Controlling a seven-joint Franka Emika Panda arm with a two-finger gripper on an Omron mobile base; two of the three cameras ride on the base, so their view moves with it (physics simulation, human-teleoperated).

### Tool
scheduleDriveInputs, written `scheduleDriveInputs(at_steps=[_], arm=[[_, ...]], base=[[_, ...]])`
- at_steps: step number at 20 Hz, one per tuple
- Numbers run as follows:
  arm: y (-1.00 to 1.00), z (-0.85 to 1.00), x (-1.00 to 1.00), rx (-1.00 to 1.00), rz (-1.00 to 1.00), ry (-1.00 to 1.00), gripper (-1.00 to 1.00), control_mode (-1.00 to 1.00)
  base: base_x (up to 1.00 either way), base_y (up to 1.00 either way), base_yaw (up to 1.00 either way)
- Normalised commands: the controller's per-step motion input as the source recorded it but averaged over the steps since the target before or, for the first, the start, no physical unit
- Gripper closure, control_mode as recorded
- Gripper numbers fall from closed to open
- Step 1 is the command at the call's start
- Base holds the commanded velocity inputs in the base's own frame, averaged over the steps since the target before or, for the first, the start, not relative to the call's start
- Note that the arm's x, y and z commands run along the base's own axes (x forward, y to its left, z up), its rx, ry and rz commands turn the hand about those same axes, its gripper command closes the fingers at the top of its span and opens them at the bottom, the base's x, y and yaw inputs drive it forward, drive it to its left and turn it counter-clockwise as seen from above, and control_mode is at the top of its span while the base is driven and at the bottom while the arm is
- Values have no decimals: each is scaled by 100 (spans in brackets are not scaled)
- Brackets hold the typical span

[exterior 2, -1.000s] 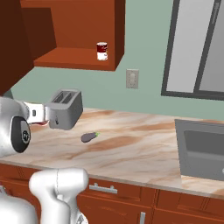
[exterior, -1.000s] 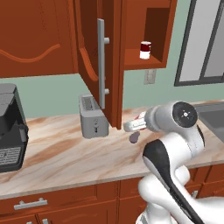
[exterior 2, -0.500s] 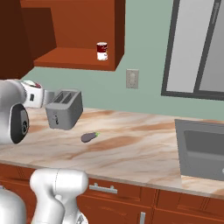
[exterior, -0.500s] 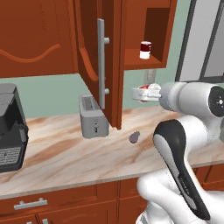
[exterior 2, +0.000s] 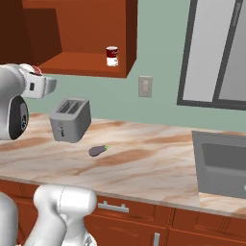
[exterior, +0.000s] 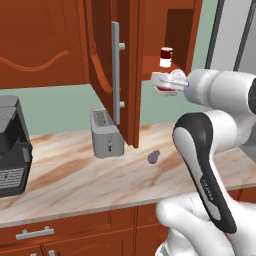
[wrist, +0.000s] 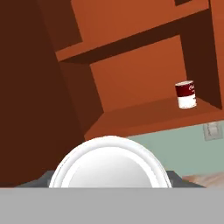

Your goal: Restock the canned food cabinet by taking the new fresh canned food from the counter and placing it in the cabinet. Then, take the old canned food from the cabinet and place it on the counter.

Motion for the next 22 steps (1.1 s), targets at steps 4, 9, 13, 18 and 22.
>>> scheduleDriveInputs(at_steps=[4,9,13,18,22], arm=[[-2,74,71,-7,0,13,100,-100],[-8,9,36,-6,0,17,100,-100],[0,-50,67,-16,0,17,100,-100],[0,-18,91,-7,0,14,100,-100],[1,-10,100,-5,0,9,100,-100]], base=[[0,0,0],[0,0,0],[0,0,0],[0,0,0],[0,0,0]])
